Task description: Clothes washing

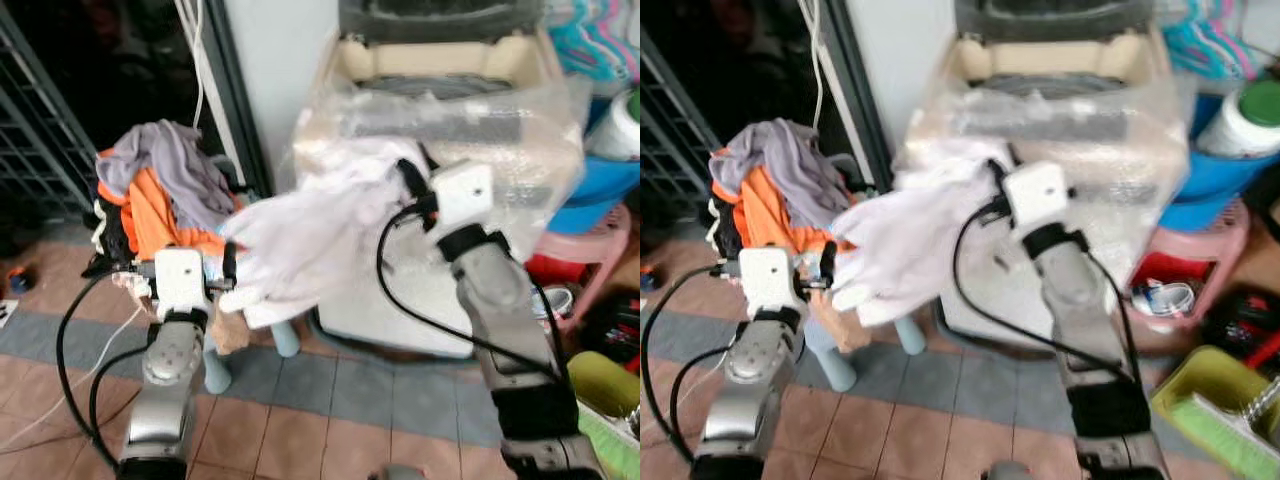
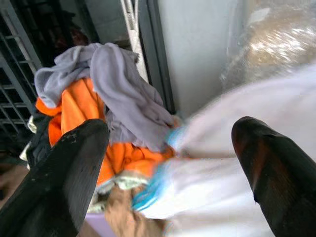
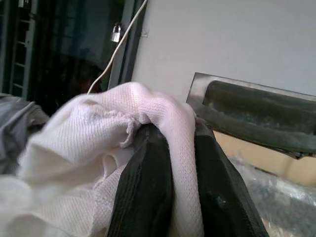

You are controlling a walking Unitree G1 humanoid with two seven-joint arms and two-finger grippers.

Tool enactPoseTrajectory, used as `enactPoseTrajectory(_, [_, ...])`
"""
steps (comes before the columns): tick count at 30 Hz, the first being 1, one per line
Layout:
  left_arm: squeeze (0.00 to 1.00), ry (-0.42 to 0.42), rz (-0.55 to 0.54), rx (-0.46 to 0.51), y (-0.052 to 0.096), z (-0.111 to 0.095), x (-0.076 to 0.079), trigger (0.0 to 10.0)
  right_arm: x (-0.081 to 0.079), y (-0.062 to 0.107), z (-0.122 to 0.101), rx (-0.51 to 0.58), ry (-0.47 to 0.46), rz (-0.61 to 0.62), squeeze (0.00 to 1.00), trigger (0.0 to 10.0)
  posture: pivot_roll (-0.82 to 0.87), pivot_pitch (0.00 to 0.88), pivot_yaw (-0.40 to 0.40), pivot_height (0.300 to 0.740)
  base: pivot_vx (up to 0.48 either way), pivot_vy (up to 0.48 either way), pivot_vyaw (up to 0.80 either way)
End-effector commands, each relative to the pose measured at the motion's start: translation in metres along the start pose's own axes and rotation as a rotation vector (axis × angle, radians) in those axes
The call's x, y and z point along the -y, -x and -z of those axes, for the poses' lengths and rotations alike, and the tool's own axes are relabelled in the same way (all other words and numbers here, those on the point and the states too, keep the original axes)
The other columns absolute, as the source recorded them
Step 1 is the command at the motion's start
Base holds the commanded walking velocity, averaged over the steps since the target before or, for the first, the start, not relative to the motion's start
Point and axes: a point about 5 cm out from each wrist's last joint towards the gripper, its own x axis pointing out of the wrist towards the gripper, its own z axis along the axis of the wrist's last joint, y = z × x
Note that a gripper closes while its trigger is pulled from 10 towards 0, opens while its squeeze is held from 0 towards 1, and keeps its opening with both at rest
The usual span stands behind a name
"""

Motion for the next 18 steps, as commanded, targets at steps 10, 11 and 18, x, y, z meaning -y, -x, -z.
enactPoseTrajectory(10, [0.00,-0.018,-0.017,-0.007,-0.004,0.002,-0.008,10.0,0.001,-0.070,-0.051,0.182,0.009,-0.065,0.00,10.0,-0.04,0.000,0.082,0.740,0.467,0.000,0.00])
enactPoseTrajectory(11, [0.00,-0.019,-0.016,-0.007,-0.005,0.002,-0.008,10.0,0.006,-0.077,-0.056,0.194,0.022,-0.050,0.00,10.0,-0.04,0.000,0.082,0.740,0.349,0.000,0.00])
enactPoseTrajectory(18, [0.00,-0.022,-0.020,-0.006,-0.007,0.002,-0.005,10.0,0.126,-0.110,-0.174,0.500,0.166,0.388,0.00,10.0,-0.03,0.000,0.075,0.740,0.078,0.000,0.00])
